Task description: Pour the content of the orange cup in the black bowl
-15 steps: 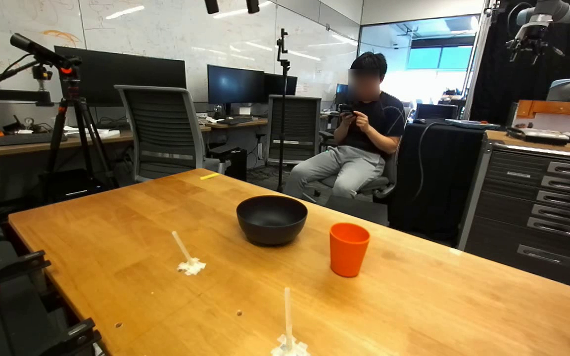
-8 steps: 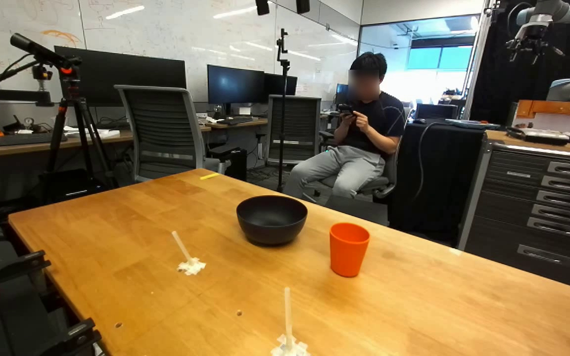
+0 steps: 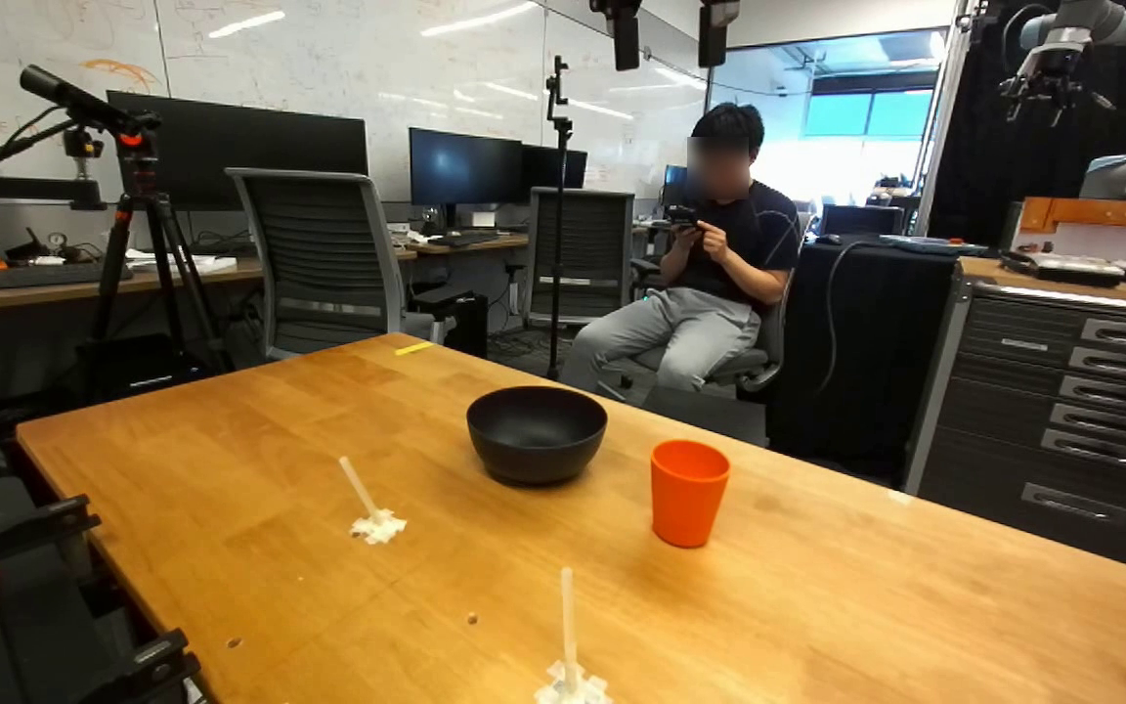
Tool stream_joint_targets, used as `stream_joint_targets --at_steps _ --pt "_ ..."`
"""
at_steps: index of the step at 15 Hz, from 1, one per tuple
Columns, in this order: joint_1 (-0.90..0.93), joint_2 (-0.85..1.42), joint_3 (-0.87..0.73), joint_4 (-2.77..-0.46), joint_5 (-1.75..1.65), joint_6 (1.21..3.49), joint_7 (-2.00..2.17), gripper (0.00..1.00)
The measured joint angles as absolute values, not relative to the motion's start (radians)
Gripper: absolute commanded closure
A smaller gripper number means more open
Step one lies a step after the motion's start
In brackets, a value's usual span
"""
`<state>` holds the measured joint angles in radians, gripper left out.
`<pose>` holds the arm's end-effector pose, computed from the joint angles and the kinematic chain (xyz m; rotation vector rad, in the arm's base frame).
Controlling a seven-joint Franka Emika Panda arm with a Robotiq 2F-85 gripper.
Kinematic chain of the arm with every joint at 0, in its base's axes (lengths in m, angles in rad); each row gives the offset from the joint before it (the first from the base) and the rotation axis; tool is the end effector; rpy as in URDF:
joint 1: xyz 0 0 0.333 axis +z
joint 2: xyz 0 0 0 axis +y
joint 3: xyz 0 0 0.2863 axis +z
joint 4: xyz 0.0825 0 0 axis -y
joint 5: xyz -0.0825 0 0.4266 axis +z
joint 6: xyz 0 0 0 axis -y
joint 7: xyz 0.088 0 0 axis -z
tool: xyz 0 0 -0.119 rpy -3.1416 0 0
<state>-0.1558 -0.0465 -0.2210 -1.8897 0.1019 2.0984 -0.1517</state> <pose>0.5759 -0.2231 0.4942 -3.0514 0.4087 -0.4214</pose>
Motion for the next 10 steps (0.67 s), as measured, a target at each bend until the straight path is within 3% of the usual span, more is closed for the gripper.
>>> stream_joint_targets --at_steps 10 --pt "-0.159 -0.028 -0.217 -1.892 0.101 2.111 -0.152 0.00"
